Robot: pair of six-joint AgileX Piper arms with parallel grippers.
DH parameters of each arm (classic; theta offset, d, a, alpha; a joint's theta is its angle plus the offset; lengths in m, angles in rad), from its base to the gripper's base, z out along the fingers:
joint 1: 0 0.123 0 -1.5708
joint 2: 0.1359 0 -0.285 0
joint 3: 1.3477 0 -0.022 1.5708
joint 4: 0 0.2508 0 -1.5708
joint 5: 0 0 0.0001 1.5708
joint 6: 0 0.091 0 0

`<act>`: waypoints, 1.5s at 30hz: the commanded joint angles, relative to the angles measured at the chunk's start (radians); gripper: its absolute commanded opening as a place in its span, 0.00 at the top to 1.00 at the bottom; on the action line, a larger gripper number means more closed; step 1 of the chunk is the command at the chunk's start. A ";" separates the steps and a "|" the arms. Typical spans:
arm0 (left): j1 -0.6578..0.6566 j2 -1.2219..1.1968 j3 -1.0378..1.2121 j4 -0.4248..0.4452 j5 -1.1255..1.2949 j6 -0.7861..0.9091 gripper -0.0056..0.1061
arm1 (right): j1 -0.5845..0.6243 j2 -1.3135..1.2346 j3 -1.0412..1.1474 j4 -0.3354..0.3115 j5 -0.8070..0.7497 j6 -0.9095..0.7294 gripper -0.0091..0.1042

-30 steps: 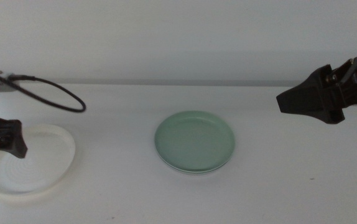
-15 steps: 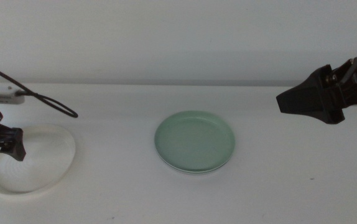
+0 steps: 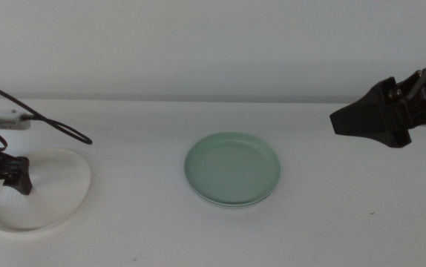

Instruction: Stack the three bowls on top of each other.

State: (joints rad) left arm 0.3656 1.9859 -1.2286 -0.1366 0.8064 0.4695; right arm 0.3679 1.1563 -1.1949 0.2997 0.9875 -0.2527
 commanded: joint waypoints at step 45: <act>-0.626 0.020 -0.531 -0.131 0.506 -0.524 0.96 | 0.001 0.000 0.008 -0.008 -0.008 -0.003 0.10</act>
State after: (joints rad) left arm -0.2314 1.9857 -1.7375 -0.2612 1.2166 -0.0359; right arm 0.3679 1.1563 -1.1949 0.2997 0.9875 -0.2490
